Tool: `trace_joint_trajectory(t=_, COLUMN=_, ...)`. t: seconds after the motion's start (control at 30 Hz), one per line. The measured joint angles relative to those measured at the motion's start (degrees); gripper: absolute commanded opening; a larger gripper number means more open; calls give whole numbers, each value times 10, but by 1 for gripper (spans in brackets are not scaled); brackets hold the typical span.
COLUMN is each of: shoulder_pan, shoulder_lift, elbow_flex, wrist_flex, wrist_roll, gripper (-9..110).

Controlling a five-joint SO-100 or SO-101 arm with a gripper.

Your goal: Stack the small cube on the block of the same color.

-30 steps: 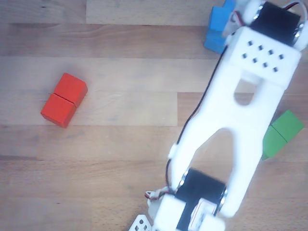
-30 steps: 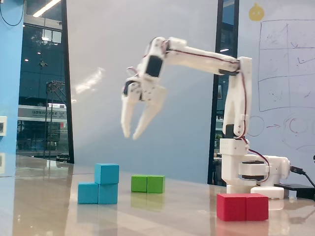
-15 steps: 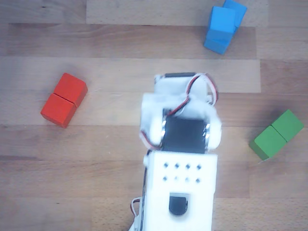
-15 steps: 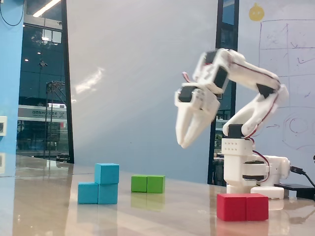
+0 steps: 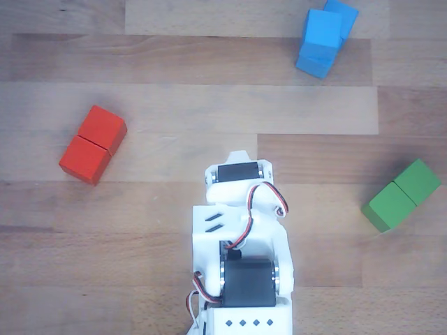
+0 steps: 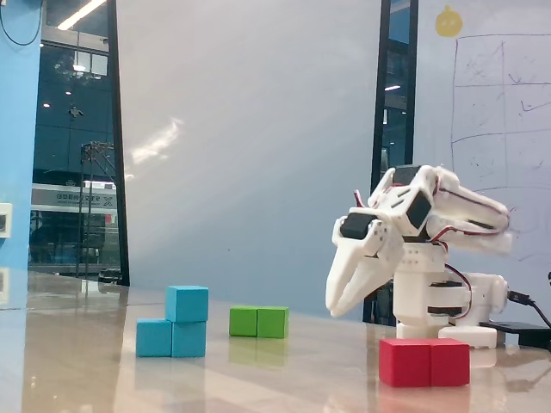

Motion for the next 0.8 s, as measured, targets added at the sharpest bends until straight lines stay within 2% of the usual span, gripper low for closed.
trace_joint_trajectory(t=0.1, shoulder_pan=0, shoulder_lift=61, elbow_flex=9, wrist_flex=26, wrist_roll=0, gripper=0)
trace_joint_trajectory(t=0.8, shoulder_pan=0, shoulder_lift=63, elbow_flex=10, wrist_flex=47, wrist_roll=0, gripper=0)
